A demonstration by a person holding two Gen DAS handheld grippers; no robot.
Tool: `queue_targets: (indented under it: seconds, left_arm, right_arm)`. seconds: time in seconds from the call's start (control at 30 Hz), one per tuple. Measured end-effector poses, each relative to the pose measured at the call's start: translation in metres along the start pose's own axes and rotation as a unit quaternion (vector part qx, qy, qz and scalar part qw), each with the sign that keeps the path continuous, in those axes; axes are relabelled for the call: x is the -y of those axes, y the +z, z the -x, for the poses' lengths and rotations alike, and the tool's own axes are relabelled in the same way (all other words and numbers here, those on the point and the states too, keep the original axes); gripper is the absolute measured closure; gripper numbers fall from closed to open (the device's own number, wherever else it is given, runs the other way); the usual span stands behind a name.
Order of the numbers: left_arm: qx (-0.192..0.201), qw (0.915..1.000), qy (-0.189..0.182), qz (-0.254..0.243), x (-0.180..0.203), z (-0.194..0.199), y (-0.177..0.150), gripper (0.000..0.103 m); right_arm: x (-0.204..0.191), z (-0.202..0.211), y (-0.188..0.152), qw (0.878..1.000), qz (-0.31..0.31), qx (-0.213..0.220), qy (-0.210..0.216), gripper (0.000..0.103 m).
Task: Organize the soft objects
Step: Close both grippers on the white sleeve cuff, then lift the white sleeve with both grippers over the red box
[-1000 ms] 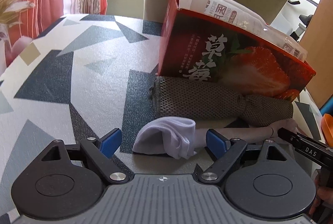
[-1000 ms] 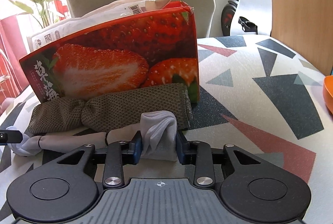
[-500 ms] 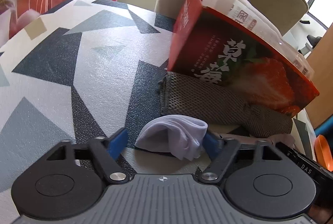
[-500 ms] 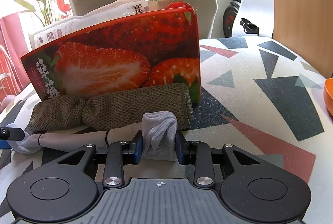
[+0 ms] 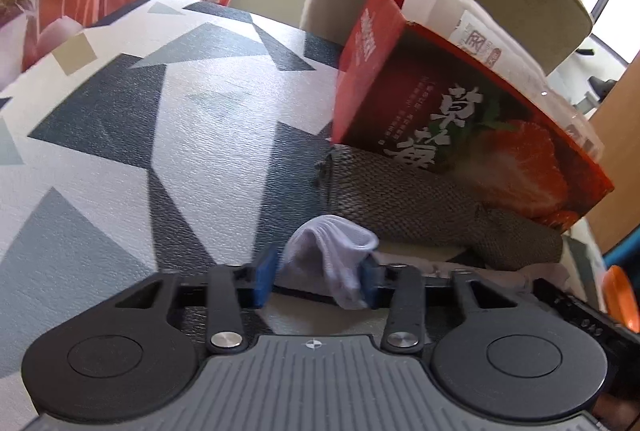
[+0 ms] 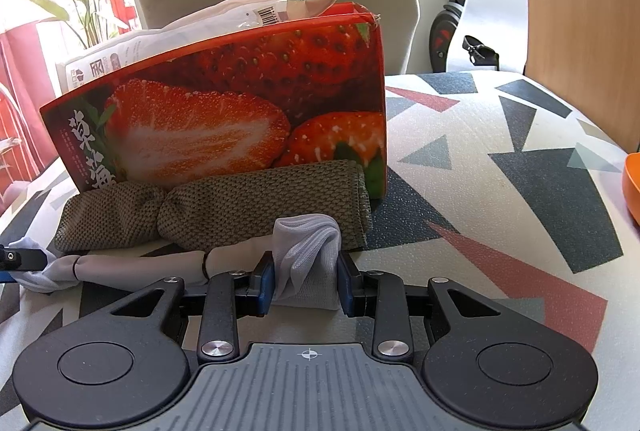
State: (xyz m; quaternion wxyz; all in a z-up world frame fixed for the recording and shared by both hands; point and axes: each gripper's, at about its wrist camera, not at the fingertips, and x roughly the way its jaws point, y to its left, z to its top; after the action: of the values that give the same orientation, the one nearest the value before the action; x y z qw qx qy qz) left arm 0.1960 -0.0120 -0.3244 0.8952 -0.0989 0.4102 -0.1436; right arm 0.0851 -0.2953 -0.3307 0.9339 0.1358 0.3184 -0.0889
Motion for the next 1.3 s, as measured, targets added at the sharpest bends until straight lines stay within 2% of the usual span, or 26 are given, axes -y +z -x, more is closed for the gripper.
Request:
queue_targets:
  seconds: [0.13, 0.3, 0.47, 0.67, 0.93, 1.2, 1.3]
  left_arm:
    - [-0.001, 0.9999, 0.003, -0.010, 0.001, -0.001, 0.001, 0.083]
    - [0.006, 0.9994, 0.009, -0.034, 0.008, 0.004, 0.001, 0.087]
    - [0.010, 0.9989, 0.021, -0.042, 0.013, 0.010, 0.002, 0.089]
    - [0.023, 0.9984, 0.019, -0.048, 0.017, 0.021, 0.005, 0.089]
    - [0.049, 0.9965, 0.019, -0.065, 0.027, 0.039, 0.005, 0.089]
    - [0.052, 0.9956, 0.006, -0.078, 0.031, 0.052, 0.004, 0.089]
    - [0.045, 0.9959, -0.009, -0.078, 0.031, 0.055, 0.008, 0.089]
  right_arm:
    - [-0.001, 0.000, 0.000, 1.000, 0.003, -0.001, 0.002, 0.074]
    - [0.000, 0.001, 0.002, 1.000, 0.004, -0.005, 0.005, 0.074]
    - [0.001, 0.008, 0.008, 1.000, 0.005, -0.009, 0.016, 0.083]
    - [0.004, 0.026, 0.019, 0.999, -0.005, 0.011, 0.033, 0.089]
    - [0.007, 0.049, 0.026, 0.998, -0.010, 0.037, 0.045, 0.090]
    - [0.006, 0.062, 0.027, 0.998, -0.005, 0.050, 0.043, 0.090]
    - [0.006, 0.066, 0.029, 0.998, -0.005, 0.054, 0.041, 0.090]
